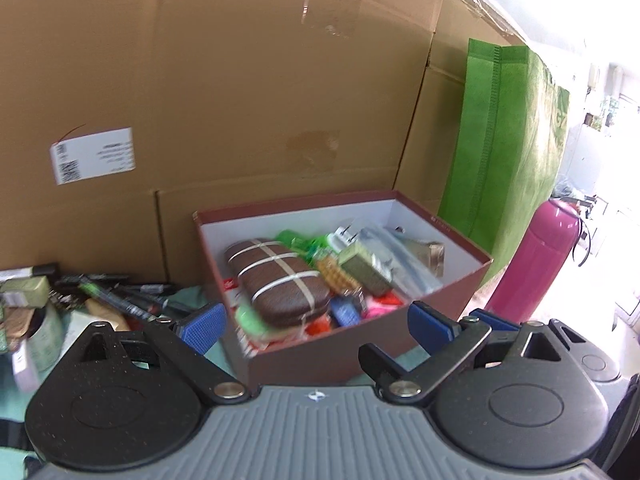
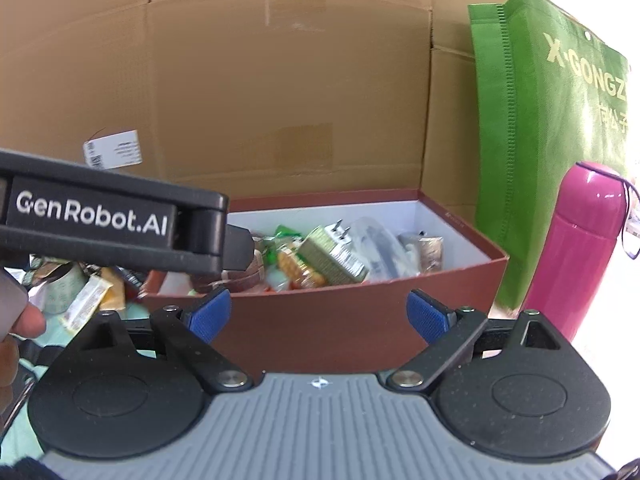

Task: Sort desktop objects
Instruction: 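Withdraw both grippers from the red box back over the table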

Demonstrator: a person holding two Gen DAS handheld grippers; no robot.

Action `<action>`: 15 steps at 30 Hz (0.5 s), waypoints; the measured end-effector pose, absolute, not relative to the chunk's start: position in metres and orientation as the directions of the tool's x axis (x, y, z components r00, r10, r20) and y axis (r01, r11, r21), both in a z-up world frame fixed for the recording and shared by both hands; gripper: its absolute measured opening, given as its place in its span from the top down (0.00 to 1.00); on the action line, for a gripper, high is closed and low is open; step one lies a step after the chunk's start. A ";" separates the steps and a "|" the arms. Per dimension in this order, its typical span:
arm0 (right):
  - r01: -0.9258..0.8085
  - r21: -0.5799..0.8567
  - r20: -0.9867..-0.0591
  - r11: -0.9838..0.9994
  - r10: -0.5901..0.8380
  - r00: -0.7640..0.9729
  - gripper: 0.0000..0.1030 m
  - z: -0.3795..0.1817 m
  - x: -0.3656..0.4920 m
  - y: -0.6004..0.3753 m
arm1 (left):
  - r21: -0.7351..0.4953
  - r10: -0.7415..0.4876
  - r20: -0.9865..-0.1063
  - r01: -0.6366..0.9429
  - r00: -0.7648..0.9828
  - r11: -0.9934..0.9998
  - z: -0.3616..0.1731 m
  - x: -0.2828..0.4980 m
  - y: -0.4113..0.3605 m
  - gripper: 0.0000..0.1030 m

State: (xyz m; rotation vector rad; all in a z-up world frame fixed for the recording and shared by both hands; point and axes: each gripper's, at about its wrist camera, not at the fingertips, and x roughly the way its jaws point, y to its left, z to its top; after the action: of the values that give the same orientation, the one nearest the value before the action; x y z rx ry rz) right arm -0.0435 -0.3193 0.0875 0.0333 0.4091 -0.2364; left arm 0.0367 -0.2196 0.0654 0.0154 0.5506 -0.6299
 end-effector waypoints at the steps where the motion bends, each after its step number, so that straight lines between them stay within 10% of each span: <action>1: 0.228 -0.013 -0.402 0.974 -0.214 0.890 0.10 0.087 -0.046 -0.315 | -0.149 -0.548 -0.496 0.556 0.673 0.818 0.064 0.034 -0.215 0.03; 15: 0.049 -0.013 -0.509 0.999 -0.049 0.859 0.10 0.060 -0.056 -0.247 | -0.123 -0.380 -0.566 0.381 0.731 0.916 0.019 -0.001 -0.113 0.03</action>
State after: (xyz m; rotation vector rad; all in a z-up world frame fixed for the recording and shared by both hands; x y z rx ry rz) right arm -0.0556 -0.2474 0.0605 0.0003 0.5348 -0.0513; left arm -0.0006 -0.1128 0.0191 0.0014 0.6231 -0.4186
